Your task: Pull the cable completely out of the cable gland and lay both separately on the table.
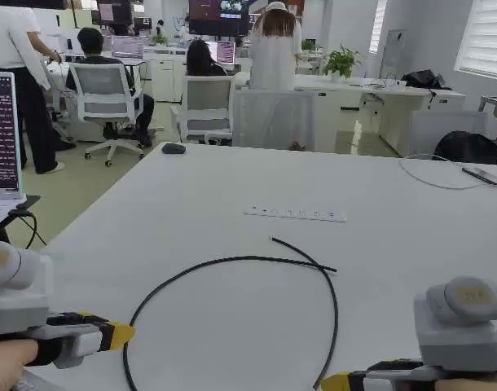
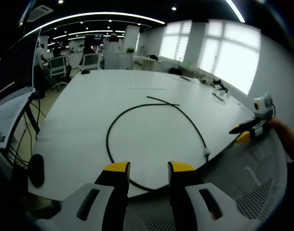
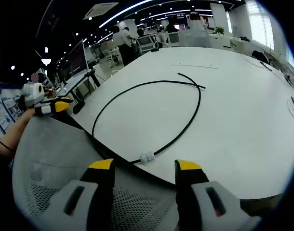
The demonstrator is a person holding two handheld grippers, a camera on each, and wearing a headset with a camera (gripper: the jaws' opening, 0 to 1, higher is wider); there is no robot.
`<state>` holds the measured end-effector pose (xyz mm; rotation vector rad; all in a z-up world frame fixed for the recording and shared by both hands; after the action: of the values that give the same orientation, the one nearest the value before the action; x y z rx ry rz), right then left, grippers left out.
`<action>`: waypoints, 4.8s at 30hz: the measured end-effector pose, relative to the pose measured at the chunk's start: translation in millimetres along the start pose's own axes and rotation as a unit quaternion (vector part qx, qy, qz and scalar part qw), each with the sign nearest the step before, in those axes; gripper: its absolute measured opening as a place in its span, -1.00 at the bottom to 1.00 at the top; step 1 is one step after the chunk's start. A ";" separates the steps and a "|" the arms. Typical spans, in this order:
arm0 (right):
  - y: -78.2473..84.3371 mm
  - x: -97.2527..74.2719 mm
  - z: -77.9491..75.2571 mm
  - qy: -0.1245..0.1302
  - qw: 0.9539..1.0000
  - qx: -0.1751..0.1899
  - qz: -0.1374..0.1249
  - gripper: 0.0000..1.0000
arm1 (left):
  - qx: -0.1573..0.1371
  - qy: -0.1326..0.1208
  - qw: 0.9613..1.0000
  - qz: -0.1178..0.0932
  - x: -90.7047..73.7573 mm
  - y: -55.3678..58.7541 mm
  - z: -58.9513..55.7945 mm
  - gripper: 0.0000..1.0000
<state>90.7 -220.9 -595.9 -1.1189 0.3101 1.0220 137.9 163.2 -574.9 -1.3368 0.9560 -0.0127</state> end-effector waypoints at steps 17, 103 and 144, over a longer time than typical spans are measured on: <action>3.2 0.1 0.4 -0.019 1.000 0.013 0.012 0.19 | -0.011 -0.011 1.000 -0.011 -0.3 -1.8 -0.7 -0.44; 0.7 0.5 -4.0 -0.021 0.999 0.047 -0.003 0.07 | -0.003 0.039 0.999 0.023 8.1 -0.4 -3.1 -0.48; -28.4 64.5 -10.3 -0.092 0.893 -0.364 0.247 -0.31 | -0.002 0.049 0.998 0.031 8.2 1.0 0.1 -0.58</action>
<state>150.6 -198.0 -626.7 -1.6421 0.0424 1.7750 142.7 159.4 -580.5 -1.3192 1.0799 -0.0293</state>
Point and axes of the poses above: the centre of the closed fingertips' face, and the gripper's own axes: x roughly forward along the fingers, z roughly to its left, y roughly out of its underside, the point moved 10 cm from there along -x, roughly backward along the fingers, and after that the axes turned 11 degrees about x, right-handed, at the moved point
